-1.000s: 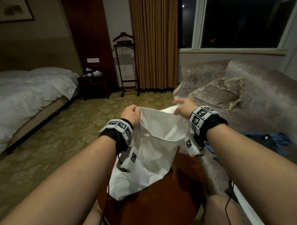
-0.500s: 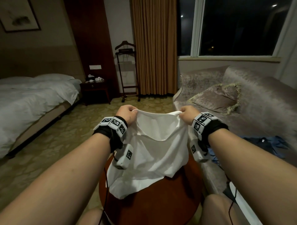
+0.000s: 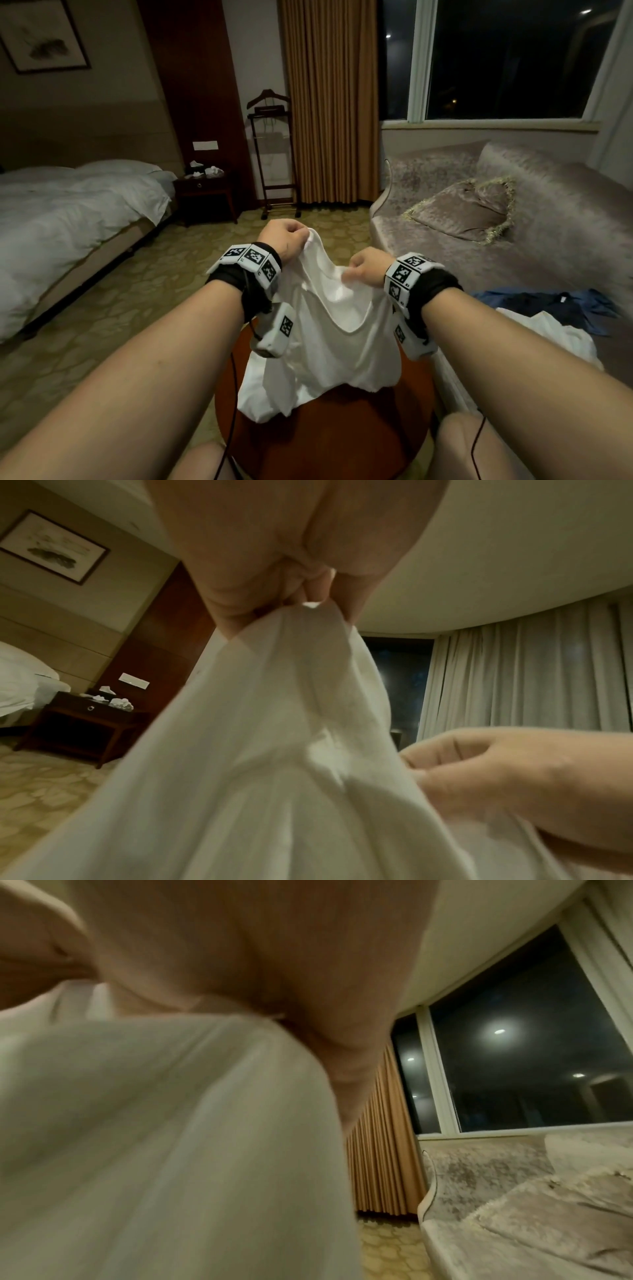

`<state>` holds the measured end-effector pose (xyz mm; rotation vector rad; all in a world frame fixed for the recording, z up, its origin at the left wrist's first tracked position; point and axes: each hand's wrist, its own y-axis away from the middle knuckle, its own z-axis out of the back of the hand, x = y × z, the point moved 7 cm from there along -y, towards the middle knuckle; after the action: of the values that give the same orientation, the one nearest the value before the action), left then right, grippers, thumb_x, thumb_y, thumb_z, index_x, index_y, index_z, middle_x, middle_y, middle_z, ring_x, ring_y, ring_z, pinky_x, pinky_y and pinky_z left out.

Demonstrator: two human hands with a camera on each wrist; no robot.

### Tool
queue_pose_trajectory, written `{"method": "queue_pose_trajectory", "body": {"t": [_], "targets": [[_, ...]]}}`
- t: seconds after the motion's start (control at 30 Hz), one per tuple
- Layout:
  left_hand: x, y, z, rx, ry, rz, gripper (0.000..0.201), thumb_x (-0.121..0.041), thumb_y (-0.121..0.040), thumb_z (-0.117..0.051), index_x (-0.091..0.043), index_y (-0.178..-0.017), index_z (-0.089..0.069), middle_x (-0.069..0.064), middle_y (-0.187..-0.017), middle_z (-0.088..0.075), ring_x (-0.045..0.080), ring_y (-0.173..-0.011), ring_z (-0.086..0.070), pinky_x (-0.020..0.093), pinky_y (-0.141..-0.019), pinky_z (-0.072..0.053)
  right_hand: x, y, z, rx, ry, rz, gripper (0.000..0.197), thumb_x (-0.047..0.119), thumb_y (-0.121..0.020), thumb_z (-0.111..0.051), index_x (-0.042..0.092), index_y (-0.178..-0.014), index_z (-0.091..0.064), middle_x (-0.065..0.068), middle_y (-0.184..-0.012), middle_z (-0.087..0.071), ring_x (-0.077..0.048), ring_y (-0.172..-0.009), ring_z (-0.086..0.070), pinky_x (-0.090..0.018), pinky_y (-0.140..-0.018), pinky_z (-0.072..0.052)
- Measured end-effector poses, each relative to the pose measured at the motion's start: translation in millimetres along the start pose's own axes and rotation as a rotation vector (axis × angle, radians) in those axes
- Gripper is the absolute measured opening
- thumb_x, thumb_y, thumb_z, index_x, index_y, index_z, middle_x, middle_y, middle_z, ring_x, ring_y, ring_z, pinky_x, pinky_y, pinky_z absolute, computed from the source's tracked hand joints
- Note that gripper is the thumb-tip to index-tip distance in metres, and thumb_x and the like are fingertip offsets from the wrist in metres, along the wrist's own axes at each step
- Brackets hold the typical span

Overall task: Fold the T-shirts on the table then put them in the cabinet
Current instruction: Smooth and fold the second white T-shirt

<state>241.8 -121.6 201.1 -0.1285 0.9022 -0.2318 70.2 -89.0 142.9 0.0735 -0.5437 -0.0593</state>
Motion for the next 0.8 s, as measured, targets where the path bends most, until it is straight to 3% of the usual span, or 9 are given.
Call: {"method": "queue_pose_trajectory", "body": {"t": [0.13, 0.23, 0.33, 0.4, 0.5, 0.63, 0.7, 0.73, 0.8], "targets": [[12.4, -1.7, 3.0, 0.004, -0.051, 0.024, 0.013, -0.019, -0.091, -0.057, -0.018, -0.090, -0.069, 0.000, -0.087, -0.067, 0.017, -0.083, -0.062, 0.025, -0.072, -0.048, -12.3, -9.7, 19.7, -0.126, 0.024, -0.051, 0.034, 0.031, -0.093, -0.056, 0.018, -0.062, -0.058, 0.003, -0.059, -0.050, -0.016, -0.063, -0.050, -0.026, -0.051, -0.034], [26.3, -0.5, 3.7, 0.046, -0.204, 0.039, 0.015, -0.016, -0.090, -0.058, -0.017, -0.096, -0.072, 0.002, -0.093, -0.069, 0.019, -0.089, -0.064, 0.026, -0.074, -0.050, -31.1, -13.4, 35.8, -0.234, -0.028, -0.108, 0.037, 0.032, -0.096, -0.053, 0.020, -0.060, -0.055, 0.002, -0.063, -0.054, -0.021, -0.072, -0.056, -0.026, -0.060, -0.038], [41.5, 3.1, -2.4, 0.113, -0.351, 0.082, 0.021, -0.008, -0.087, -0.057, -0.020, -0.093, -0.072, 0.003, -0.096, -0.070, 0.021, -0.091, -0.064, 0.027, -0.076, -0.052, -43.9, -12.0, 51.3, -0.373, -0.069, -0.158, 0.036, 0.031, -0.097, -0.050, 0.017, -0.065, -0.059, -0.007, -0.078, -0.062, -0.026, -0.079, -0.059, -0.029, -0.068, -0.041], [48.3, 6.0, -6.4, 0.153, -0.445, 0.108, 0.024, -0.006, -0.086, -0.055, -0.020, -0.095, -0.073, 0.004, -0.098, -0.069, 0.023, -0.094, -0.064, 0.027, -0.077, -0.051, -49.3, -11.3, 58.8, -0.437, -0.082, -0.195, 0.030, 0.031, -0.096, -0.049, 0.014, -0.082, -0.069, -0.013, -0.093, -0.068, -0.031, -0.087, -0.062, -0.031, -0.074, -0.047], [57.5, 9.3, -10.8, 0.247, -0.547, 0.148, 0.022, -0.008, -0.084, -0.054, -0.017, -0.094, -0.072, 0.006, -0.094, -0.067, 0.022, -0.088, -0.061, 0.026, -0.070, -0.047, -56.1, -8.3, 67.4, -0.513, -0.099, -0.241, 0.030, 0.029, -0.097, -0.049, 0.010, -0.107, -0.069, -0.016, -0.107, -0.067, -0.034, -0.100, -0.062, -0.033, -0.083, -0.047], [66.3, 17.7, -26.4, 0.468, -0.453, 0.193, 0.015, -0.008, -0.083, -0.061, -0.014, -0.090, -0.073, 0.005, -0.082, -0.064, 0.017, -0.074, -0.055, 0.022, -0.056, -0.042, -58.2, -9.7, 68.0, -0.514, -0.202, -0.220, 0.027, 0.027, -0.097, -0.048, 0.009, -0.095, -0.069, -0.014, -0.096, -0.070, -0.031, -0.092, -0.065, -0.033, -0.080, -0.051], [60.0, 26.3, -34.6, 0.567, -0.358, 0.212, 0.002, -0.019, -0.082, -0.071, -0.019, -0.084, -0.072, 0.004, -0.085, -0.067, 0.018, -0.081, -0.058, 0.024, -0.065, -0.046, -48.7, -13.8, 62.9, -0.482, -0.331, -0.126, 0.026, 0.023, -0.096, -0.051, 0.016, -0.076, -0.065, -0.011, -0.086, -0.070, -0.027, -0.085, -0.066, -0.036, -0.081, -0.053], [54.7, 26.5, -38.2, 0.593, -0.326, 0.187, 0.015, -0.031, -0.081, -0.074, -0.020, -0.090, -0.072, 0.004, -0.093, -0.069, 0.018, -0.089, -0.060, 0.027, -0.074, -0.048, -40.8, -15.8, 58.4, -0.441, -0.415, -0.069, 0.028, 0.019, -0.095, -0.053, 0.017, -0.069, -0.063, -0.009, -0.079, -0.069, -0.025, -0.079, -0.067, -0.037, -0.079, -0.054], [36.7, 20.1, -40.5, 0.529, -0.285, 0.080, 0.049, -0.045, -0.078, -0.073, -0.021, -0.120, -0.062, 0.002, -0.122, -0.063, 0.019, -0.111, -0.056, 0.036, -0.094, -0.046, -19.3, -17.3, 48.3, -0.326, -0.573, 0.048, 0.025, 0.012, -0.093, -0.056, 0.014, -0.069, -0.064, -0.005, -0.070, -0.065, -0.017, -0.067, -0.064, -0.033, -0.069, -0.053]]}}
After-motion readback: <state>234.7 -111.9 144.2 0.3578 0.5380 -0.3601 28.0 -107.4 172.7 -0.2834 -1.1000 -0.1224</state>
